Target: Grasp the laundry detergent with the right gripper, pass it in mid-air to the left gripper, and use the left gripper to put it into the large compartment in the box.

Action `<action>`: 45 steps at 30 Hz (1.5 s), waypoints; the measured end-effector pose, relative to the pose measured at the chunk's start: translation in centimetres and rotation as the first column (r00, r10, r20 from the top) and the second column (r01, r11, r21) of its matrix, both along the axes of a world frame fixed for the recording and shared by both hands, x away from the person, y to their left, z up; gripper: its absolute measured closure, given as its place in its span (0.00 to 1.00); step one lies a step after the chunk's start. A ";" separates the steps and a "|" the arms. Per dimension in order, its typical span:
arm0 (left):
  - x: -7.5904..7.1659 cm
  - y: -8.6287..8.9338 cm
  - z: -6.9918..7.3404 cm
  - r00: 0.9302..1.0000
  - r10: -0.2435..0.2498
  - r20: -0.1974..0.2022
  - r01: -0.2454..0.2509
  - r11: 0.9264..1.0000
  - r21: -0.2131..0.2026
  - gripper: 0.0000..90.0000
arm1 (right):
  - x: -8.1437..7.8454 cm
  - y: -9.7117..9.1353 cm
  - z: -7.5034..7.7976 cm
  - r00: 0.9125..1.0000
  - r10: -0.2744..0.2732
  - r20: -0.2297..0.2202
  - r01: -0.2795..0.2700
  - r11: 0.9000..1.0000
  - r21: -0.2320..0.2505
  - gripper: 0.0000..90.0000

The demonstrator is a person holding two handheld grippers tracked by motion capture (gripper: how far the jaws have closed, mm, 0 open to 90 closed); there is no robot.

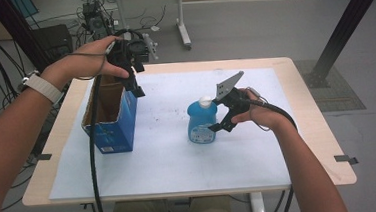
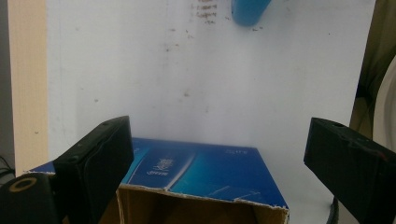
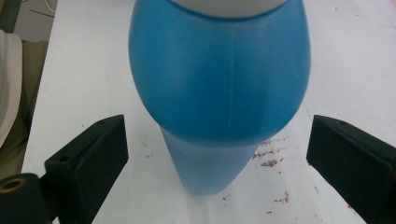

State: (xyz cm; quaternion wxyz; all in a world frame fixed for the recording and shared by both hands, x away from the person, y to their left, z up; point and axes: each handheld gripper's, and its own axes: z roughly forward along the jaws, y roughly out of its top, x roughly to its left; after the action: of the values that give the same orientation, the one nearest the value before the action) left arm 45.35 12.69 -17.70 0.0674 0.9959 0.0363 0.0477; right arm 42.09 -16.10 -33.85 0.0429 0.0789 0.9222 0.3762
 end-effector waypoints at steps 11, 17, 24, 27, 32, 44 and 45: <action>0.0 0.0 0.0 1.000 0.000 0.001 0.000 1.000 0.002 0.10 | 0.0 0.0 0.1 1.000 -0.004 0.004 0.004 1.000 0.002 0.06; 0.0 0.0 0.0 1.000 0.004 0.001 -0.004 1.000 -0.002 0.10 | 0.0 0.0 0.1 1.000 -0.007 0.007 0.007 1.000 0.002 0.06; 0.0 0.0 0.0 1.000 0.000 0.002 0.000 1.000 0.001 0.10 | 0.0 -0.1 0.1 1.000 -0.009 0.008 0.009 1.000 0.003 0.06; 0.0 0.0 0.0 1.000 0.000 0.001 0.000 1.000 0.000 0.10 | 0.0 -0.1 0.1 1.000 -0.010 0.007 0.010 1.000 0.001 0.06; 0.1 0.1 0.0 1.000 -0.001 0.001 0.001 1.000 0.001 0.10 | 0.0 -0.2 0.1 1.000 -0.013 0.008 0.013 1.000 0.000 0.06; 0.0 0.0 0.0 1.000 -0.002 0.000 0.002 1.000 -0.004 0.10 | 0.0 -0.2 0.2 1.000 -0.021 0.009 0.021 1.000 -0.001 0.06; 0.0 0.0 0.0 1.000 -0.003 0.000 0.003 1.000 -0.004 0.10 | 0.0 -0.3 0.2 1.000 -0.022 0.010 0.022 1.000 -0.002 0.06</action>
State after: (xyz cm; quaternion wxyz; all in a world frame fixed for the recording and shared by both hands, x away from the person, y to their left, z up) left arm 45.39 12.72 -17.69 0.0696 0.9958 0.0351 0.0476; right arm 42.07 -16.37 -33.63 0.0516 0.0872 0.9215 0.3749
